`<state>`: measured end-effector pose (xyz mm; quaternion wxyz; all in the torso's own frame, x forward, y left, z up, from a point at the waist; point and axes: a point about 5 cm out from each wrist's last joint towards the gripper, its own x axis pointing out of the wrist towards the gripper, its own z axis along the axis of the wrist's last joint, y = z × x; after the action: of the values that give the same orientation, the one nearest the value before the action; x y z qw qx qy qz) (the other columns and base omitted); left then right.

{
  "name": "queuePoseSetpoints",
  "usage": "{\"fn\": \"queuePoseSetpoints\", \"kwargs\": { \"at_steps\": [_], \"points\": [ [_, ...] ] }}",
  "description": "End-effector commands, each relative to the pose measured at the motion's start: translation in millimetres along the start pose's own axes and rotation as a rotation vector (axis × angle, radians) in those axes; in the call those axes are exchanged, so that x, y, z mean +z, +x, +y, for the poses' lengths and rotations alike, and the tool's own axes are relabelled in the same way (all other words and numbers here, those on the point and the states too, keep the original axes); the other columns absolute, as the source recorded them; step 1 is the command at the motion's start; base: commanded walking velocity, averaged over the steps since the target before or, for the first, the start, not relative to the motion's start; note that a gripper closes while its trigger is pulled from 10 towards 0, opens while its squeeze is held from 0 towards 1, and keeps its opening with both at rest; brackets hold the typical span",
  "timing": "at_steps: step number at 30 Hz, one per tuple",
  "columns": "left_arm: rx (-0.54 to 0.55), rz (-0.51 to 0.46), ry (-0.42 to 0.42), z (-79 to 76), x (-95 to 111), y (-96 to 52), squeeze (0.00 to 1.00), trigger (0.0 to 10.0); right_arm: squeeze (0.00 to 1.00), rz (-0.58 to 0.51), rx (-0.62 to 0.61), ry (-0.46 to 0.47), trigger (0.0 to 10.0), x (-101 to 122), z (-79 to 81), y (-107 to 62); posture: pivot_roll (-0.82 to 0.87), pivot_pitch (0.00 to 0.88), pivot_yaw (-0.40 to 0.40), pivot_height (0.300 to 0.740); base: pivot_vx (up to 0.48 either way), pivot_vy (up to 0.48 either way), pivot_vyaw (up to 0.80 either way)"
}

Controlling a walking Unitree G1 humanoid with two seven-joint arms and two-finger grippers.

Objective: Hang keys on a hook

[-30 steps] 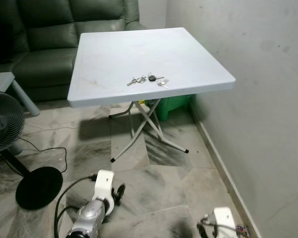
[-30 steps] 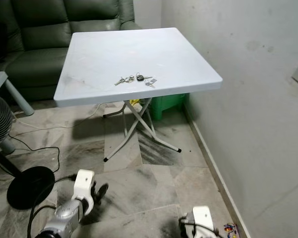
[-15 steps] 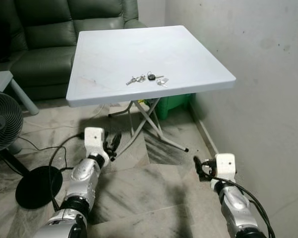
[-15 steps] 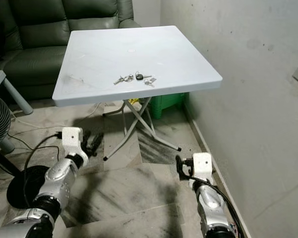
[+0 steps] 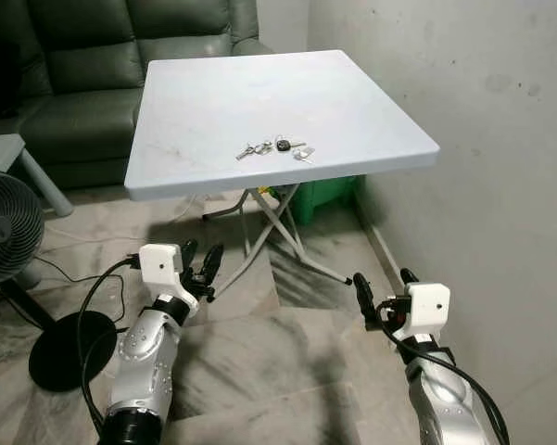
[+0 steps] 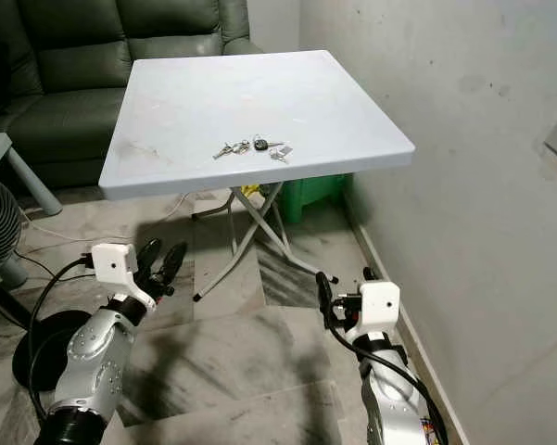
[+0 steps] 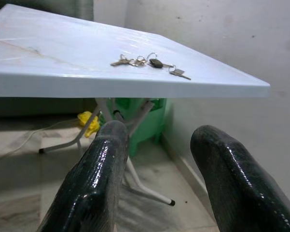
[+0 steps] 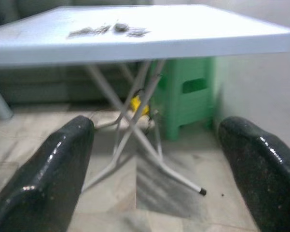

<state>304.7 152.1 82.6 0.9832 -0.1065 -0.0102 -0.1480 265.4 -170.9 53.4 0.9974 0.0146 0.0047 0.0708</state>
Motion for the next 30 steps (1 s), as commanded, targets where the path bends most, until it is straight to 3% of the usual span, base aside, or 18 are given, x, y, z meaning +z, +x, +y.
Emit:
{"fn": "queuePoseSetpoints", "kwargs": {
  "at_steps": [1, 15, 17, 30],
  "points": [
    [0.026, -0.003, 0.021, 8.2, 8.8, 0.0, 0.00, 10.0, 0.00, -0.020, 0.023, 0.000, 10.0, 9.1, 5.0, 4.4, -0.15, 0.001, 0.024, 0.740, 0.000, 0.000, 0.80],
    [0.079, 0.013, 0.056, 15.6, 15.1, 0.8, 0.00, 10.0, 0.00, -0.017, 0.027, -0.024, 10.0, 19.3, 3.6, 4.4, -0.15, 0.001, 0.017, 0.740, 0.000, 0.000, 0.80],
    [0.076, 0.018, 0.063, 14.5, 14.4, 1.4, 0.00, 10.0, 0.00, -0.023, 0.024, 0.010, 10.0, 19.8, 3.9, 3.8, -0.15, 0.000, 0.015, 0.740, 0.000, 0.000, 0.00],
    [0.038, 0.029, 0.053, 8.4, 13.7, 4.6, 0.00, 10.0, 0.00, -0.001, 0.049, -0.015, 10.0, 18.9, 4.4, 3.4, -0.14, 0.000, 0.009, 0.740, 0.045, 0.000, 0.00]
  ]
}}
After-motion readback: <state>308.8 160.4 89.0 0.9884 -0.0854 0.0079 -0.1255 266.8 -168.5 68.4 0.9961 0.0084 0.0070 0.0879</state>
